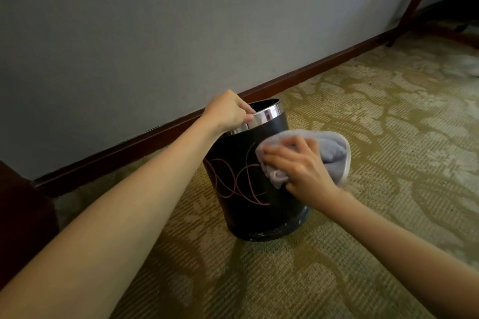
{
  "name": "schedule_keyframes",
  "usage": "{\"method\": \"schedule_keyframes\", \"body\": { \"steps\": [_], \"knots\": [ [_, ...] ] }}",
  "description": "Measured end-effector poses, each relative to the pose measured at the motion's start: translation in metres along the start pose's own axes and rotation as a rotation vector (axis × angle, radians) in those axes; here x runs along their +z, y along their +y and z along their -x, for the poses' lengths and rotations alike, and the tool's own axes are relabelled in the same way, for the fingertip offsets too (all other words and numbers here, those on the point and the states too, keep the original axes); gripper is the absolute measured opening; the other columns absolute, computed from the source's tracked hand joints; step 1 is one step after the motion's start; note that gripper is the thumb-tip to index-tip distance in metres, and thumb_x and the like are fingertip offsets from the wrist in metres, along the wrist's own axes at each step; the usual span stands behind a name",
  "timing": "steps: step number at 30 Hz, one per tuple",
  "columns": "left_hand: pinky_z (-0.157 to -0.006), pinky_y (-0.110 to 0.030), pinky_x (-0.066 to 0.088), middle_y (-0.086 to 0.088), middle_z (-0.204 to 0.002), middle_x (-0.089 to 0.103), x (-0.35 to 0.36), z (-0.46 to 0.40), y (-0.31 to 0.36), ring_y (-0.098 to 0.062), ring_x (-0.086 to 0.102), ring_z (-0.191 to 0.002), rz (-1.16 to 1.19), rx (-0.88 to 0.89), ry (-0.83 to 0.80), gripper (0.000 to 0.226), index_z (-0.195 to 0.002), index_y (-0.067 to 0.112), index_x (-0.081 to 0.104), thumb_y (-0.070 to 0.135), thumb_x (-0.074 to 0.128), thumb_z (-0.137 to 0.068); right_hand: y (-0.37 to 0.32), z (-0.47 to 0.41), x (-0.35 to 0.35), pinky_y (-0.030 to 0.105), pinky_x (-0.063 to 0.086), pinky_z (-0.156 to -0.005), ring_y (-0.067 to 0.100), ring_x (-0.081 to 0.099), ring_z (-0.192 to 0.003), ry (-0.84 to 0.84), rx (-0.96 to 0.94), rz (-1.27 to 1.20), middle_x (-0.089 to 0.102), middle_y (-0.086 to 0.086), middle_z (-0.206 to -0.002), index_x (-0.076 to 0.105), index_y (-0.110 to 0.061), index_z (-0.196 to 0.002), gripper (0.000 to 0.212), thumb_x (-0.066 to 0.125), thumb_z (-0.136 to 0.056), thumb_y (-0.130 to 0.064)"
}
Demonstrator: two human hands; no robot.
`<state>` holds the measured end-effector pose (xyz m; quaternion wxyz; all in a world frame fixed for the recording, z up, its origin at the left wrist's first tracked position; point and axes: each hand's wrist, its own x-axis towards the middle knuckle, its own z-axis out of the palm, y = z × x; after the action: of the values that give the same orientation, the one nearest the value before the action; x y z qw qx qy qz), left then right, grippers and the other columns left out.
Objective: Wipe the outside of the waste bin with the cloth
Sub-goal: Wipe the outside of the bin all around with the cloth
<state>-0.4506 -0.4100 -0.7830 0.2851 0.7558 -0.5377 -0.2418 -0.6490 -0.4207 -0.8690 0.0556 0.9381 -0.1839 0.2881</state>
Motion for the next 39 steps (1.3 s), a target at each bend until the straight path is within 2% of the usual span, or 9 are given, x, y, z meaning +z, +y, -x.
{"method": "schedule_keyframes", "body": {
  "steps": [4, 8, 13, 19, 24, 29, 32, 36, 39],
  "knots": [
    [-0.087, -0.03, 0.042, -0.003, -0.116, 0.067, -0.007, 0.002, -0.005, -0.019, 0.057, -0.11, 0.05, -0.027, -0.008, 0.021, -0.106, 0.018, 0.071, 0.016, 0.064, -0.086, -0.017, 0.072, 0.019, 0.042, 0.04, -0.077, 0.027, 0.05, -0.1, -0.233, -0.225, 0.052, 0.066, -0.004, -0.118, 0.071, -0.018, -0.107, 0.029, 0.052, -0.084, -0.019],
    [-0.086, -0.029, 0.041, -0.002, -0.115, 0.067, -0.003, 0.003, -0.004, -0.018, 0.057, -0.111, 0.071, -0.037, -0.029, 0.02, -0.103, 0.019, 0.073, 0.017, 0.065, -0.085, -0.021, 0.098, 0.016, 0.036, 0.034, -0.077, 0.023, 0.058, -0.094, -0.425, -0.308, 0.067, 0.065, -0.01, -0.111, 0.071, -0.024, -0.097, 0.025, 0.049, -0.089, -0.032],
    [-0.097, -0.034, 0.044, -0.004, -0.112, 0.069, 0.006, -0.004, 0.007, -0.018, 0.059, -0.11, 0.028, -0.026, 0.01, 0.019, -0.1, 0.017, 0.073, 0.018, 0.068, -0.082, 0.0, 0.018, -0.008, 0.043, 0.038, -0.076, 0.03, 0.054, -0.099, -0.162, -0.12, 0.033, 0.067, -0.002, -0.116, 0.071, -0.016, -0.106, 0.031, 0.059, -0.077, -0.014],
    [-0.092, -0.03, 0.045, -0.003, -0.113, 0.069, 0.003, -0.01, 0.005, -0.018, 0.059, -0.108, -0.009, -0.075, 0.023, 0.018, -0.1, 0.019, 0.073, 0.02, 0.069, -0.082, -0.001, -0.007, -0.001, 0.042, 0.032, -0.081, 0.03, 0.045, -0.11, 0.004, 0.038, 0.036, 0.064, 0.0, -0.123, 0.069, -0.013, -0.113, 0.047, 0.076, -0.067, -0.004],
    [-0.081, -0.025, 0.038, -0.006, -0.114, 0.068, -0.012, -0.007, -0.002, -0.013, 0.056, -0.095, 0.016, -0.127, 0.008, 0.02, -0.104, 0.015, 0.072, 0.016, 0.066, -0.085, -0.022, 0.078, 0.028, 0.042, 0.034, -0.078, 0.029, 0.048, -0.103, -0.172, -0.161, 0.046, 0.064, -0.001, -0.121, 0.069, -0.015, -0.112, 0.03, 0.057, -0.084, -0.016],
    [-0.088, -0.028, 0.04, -0.008, -0.119, 0.066, -0.012, -0.007, -0.001, -0.02, 0.058, -0.106, 0.003, -0.143, 0.011, 0.024, -0.11, 0.015, 0.069, 0.017, 0.062, -0.087, -0.015, 0.089, 0.021, 0.037, 0.032, -0.079, 0.023, 0.053, -0.097, -0.385, -0.269, 0.09, 0.064, -0.01, -0.113, 0.069, -0.023, -0.1, 0.024, 0.048, -0.091, -0.03],
    [-0.098, -0.032, 0.042, -0.009, -0.121, 0.065, -0.012, -0.008, 0.002, -0.023, 0.057, -0.114, -0.003, -0.155, 0.005, 0.025, -0.112, 0.014, 0.068, 0.017, 0.062, -0.088, -0.005, 0.045, 0.01, 0.038, 0.03, -0.078, 0.025, 0.052, -0.098, -0.275, -0.184, 0.042, 0.065, -0.007, -0.115, 0.069, -0.021, -0.104, 0.024, 0.054, -0.086, -0.025],
    [-0.092, -0.027, 0.045, -0.01, -0.12, 0.065, -0.011, -0.011, 0.001, -0.023, 0.059, -0.113, -0.014, -0.146, -0.006, 0.027, -0.114, 0.011, 0.067, 0.016, 0.062, -0.087, -0.001, -0.014, 0.004, 0.042, 0.031, -0.082, 0.025, 0.045, -0.109, -0.091, -0.071, 0.061, 0.063, -0.004, -0.122, 0.068, -0.018, -0.111, 0.037, 0.068, -0.074, -0.012],
    [-0.091, -0.027, 0.043, -0.008, -0.113, 0.068, -0.014, -0.015, -0.005, -0.019, 0.061, -0.106, -0.027, -0.155, 0.009, 0.024, -0.11, 0.013, 0.07, 0.016, 0.063, -0.087, -0.01, -0.017, 0.01, 0.041, 0.028, -0.085, 0.026, 0.043, -0.111, -0.044, -0.034, 0.074, 0.064, -0.004, -0.122, 0.069, -0.017, -0.111, 0.036, 0.062, -0.077, -0.011]
  ]
}}
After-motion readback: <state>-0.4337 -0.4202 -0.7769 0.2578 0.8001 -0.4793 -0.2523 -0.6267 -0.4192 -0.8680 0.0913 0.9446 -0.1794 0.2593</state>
